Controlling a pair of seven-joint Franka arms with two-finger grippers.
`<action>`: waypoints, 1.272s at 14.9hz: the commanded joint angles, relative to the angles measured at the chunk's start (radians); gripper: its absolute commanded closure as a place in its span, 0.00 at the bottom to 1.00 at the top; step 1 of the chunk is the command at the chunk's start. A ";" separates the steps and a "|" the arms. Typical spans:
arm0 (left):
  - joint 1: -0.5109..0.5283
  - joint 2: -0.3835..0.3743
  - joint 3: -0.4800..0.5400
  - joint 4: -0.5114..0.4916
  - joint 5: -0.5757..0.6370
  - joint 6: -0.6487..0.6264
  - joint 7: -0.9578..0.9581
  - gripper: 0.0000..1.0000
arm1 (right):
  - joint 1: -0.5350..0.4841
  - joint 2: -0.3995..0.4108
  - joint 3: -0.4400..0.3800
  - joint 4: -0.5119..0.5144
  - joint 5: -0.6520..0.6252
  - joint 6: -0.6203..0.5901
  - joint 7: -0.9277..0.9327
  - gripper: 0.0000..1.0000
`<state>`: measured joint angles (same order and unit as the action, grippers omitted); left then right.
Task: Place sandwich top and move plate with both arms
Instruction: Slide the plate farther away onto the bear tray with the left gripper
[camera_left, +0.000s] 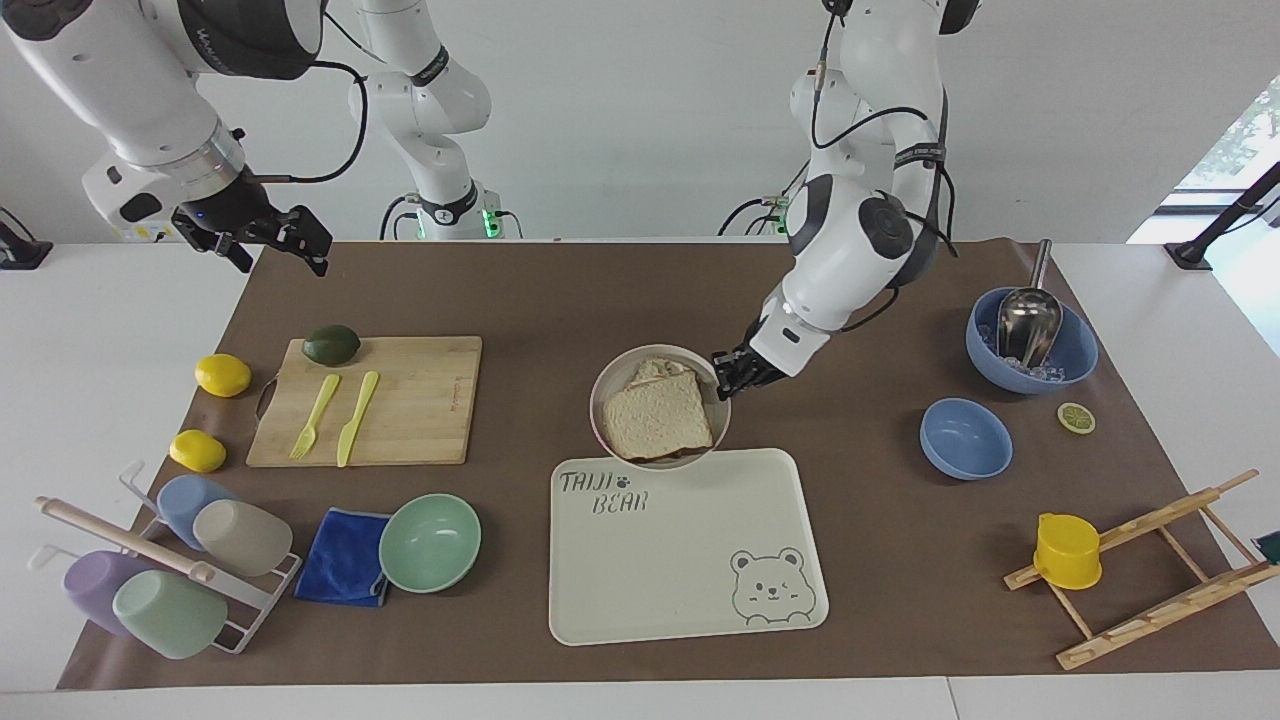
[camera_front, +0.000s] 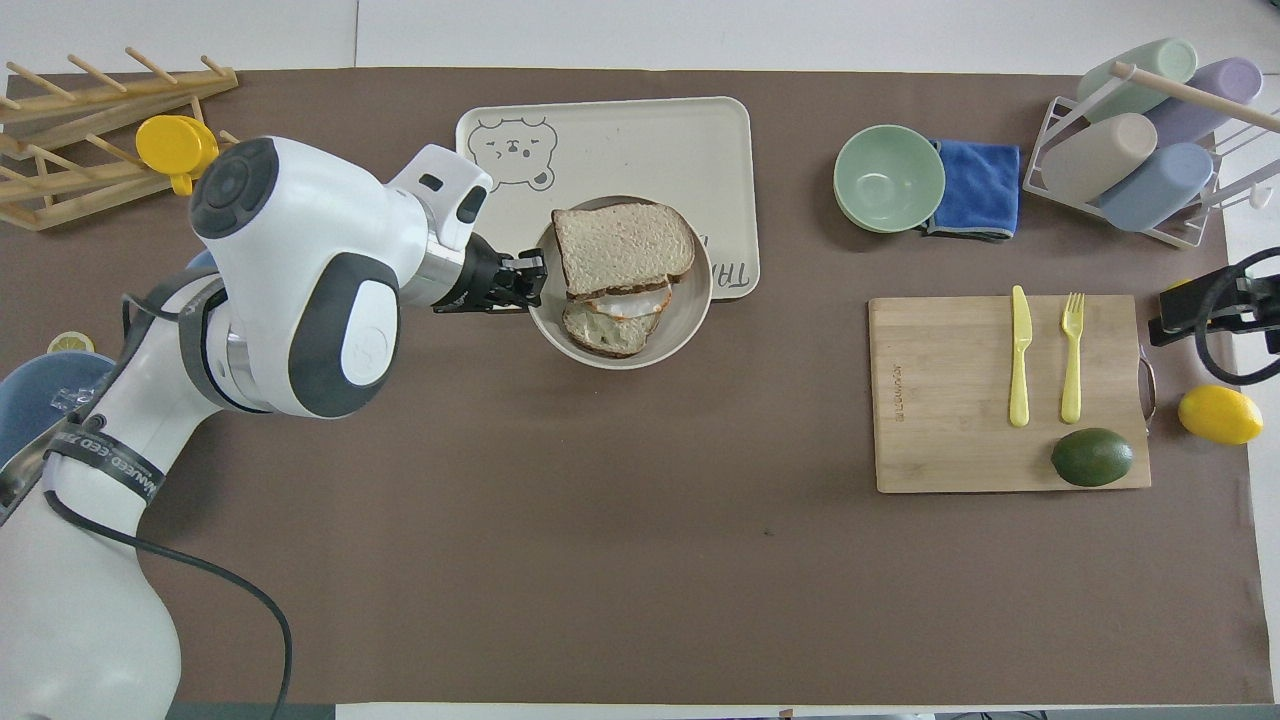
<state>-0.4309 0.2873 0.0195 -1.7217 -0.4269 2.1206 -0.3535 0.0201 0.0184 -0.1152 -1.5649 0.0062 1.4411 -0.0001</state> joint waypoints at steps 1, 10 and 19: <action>0.027 0.128 -0.006 0.167 -0.023 -0.044 -0.019 1.00 | 0.000 -0.012 0.000 -0.014 0.012 0.007 -0.011 0.00; 0.044 0.358 0.011 0.333 -0.062 0.117 -0.041 1.00 | 0.006 -0.012 0.003 -0.014 0.012 0.005 -0.012 0.00; -0.008 0.336 0.023 0.200 -0.015 0.251 -0.067 1.00 | 0.001 -0.012 0.003 -0.014 0.012 -0.001 -0.014 0.00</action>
<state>-0.4271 0.6503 0.0282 -1.4889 -0.4579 2.3490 -0.4041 0.0234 0.0184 -0.1133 -1.5657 0.0078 1.4410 -0.0001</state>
